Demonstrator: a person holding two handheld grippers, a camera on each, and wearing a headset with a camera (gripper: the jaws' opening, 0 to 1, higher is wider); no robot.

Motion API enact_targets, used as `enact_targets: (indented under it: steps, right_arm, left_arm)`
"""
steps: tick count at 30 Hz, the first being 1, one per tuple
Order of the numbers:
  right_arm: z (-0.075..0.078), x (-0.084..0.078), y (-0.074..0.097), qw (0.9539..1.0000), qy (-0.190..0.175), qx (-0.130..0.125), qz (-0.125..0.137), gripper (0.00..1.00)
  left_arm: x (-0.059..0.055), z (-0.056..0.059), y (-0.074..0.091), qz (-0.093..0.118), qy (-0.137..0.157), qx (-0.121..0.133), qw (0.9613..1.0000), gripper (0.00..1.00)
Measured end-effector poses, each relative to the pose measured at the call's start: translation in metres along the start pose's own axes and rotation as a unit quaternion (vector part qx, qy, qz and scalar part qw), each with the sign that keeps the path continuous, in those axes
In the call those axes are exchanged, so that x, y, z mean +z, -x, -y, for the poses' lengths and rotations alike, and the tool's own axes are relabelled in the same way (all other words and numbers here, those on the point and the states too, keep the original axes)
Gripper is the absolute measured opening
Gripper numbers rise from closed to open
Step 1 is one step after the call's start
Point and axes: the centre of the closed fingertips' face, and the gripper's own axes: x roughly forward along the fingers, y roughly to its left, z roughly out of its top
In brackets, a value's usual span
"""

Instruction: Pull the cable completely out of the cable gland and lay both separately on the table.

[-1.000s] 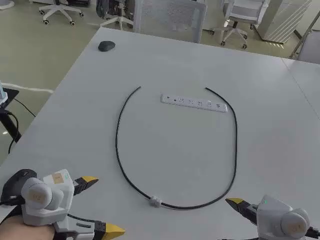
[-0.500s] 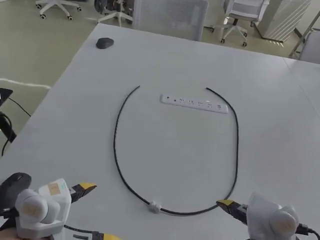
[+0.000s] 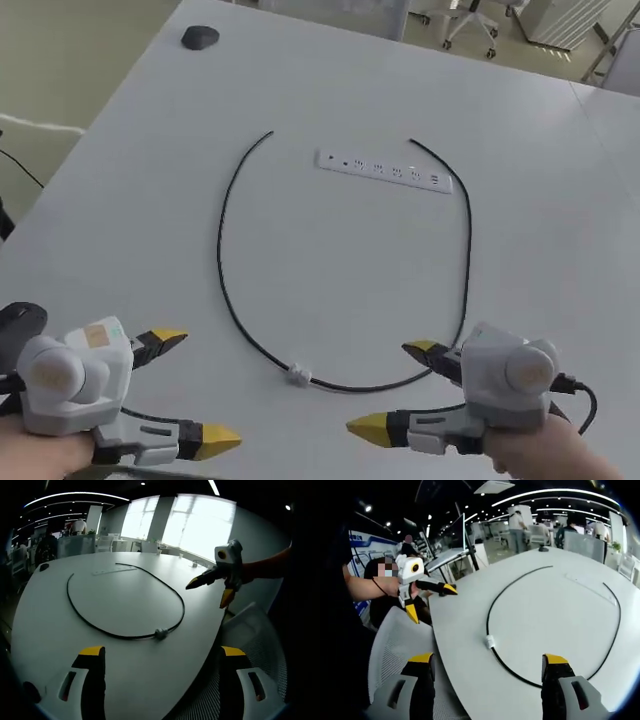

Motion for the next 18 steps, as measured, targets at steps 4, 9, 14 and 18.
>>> enact_targets:
  steps: [4, 9, 14, 18]
  right_arm:
    - [-0.002, 0.000, -0.009, 0.9999, 0.007, 0.007, -0.012, 0.85]
    - [-0.003, 0.003, -0.019, 0.9996, 0.014, 0.013, -0.022, 0.81]
    - [-0.002, 0.005, -0.030, 0.9990, 0.023, 0.018, -0.035, 0.76]
    - [-0.003, 0.004, -0.037, 0.9980, 0.034, 0.025, -0.047, 0.74]
  left_arm:
    - [-0.001, -0.002, 0.000, -0.003, -0.001, 0.003, 1.0000, 0.94]
    - [-0.004, -0.003, 0.000, -0.009, -0.010, 0.005, 0.9999, 0.94]
    - [-0.009, -0.006, -0.001, -0.012, -0.007, 0.011, 0.9999, 0.94]
    - [-0.014, -0.003, -0.004, -0.019, -0.004, 0.009, 0.9998, 0.94]
